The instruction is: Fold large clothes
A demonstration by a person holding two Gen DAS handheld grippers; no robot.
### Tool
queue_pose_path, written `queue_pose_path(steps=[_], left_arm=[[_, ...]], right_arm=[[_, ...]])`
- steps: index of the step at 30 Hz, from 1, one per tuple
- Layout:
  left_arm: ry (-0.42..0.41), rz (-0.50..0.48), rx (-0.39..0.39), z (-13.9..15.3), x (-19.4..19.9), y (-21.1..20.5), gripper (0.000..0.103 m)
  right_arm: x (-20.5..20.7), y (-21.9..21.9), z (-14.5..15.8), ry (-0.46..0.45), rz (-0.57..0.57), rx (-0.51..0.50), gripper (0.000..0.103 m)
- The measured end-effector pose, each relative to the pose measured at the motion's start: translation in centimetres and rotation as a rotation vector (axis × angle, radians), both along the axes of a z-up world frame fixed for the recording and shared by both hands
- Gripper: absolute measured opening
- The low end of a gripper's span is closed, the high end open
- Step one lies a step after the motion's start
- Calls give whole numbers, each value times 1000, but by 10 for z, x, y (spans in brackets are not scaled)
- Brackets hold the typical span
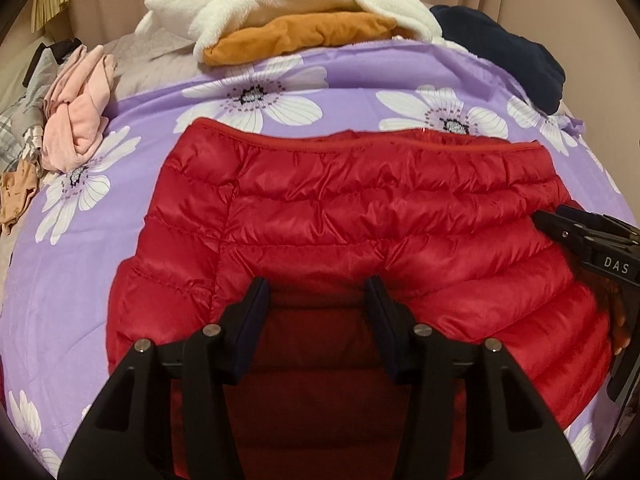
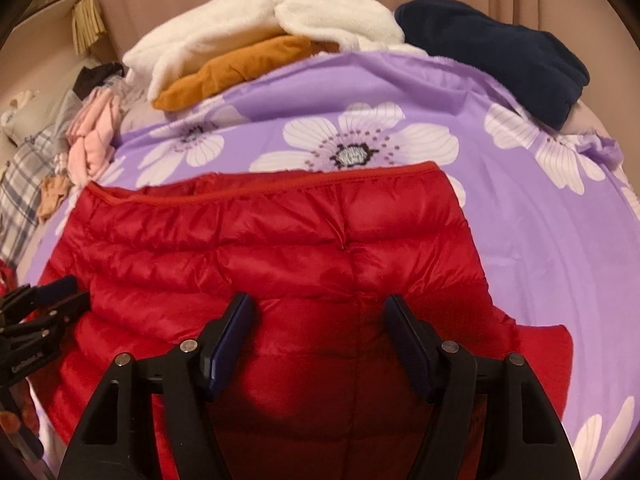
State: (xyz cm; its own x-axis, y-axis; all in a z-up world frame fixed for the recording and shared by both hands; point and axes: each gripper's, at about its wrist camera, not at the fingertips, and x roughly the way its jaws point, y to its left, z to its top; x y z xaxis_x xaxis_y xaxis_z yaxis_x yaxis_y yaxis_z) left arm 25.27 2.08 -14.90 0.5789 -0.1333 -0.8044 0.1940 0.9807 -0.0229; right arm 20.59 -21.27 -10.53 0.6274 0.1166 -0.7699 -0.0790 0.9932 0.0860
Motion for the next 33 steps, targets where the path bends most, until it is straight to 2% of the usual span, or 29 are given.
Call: queue_pose_path(steps=[7,11,15,21,27,33], left_arm=[[20,5,-15,-5,3,2,52],[19,26,-32,2,-4,6,52],[-10,39,-21,12,-20,14,50],[-48,47,2,21,-55,28,50],[-39,58,19,13,-75,36,50],[-1,66,26,-2,-73,34,50]], right_arm=[[4,2,-6,10,-9,-25,70],[-2,0,3,2,-21,-5,70],[-26,-2,24,-58,-9,17,70],[-69,-7,41,-122,2,-15,70],[-98,-10,35,-133,14,-20,70],[-90,-10,8,-73,-5,-3,70]])
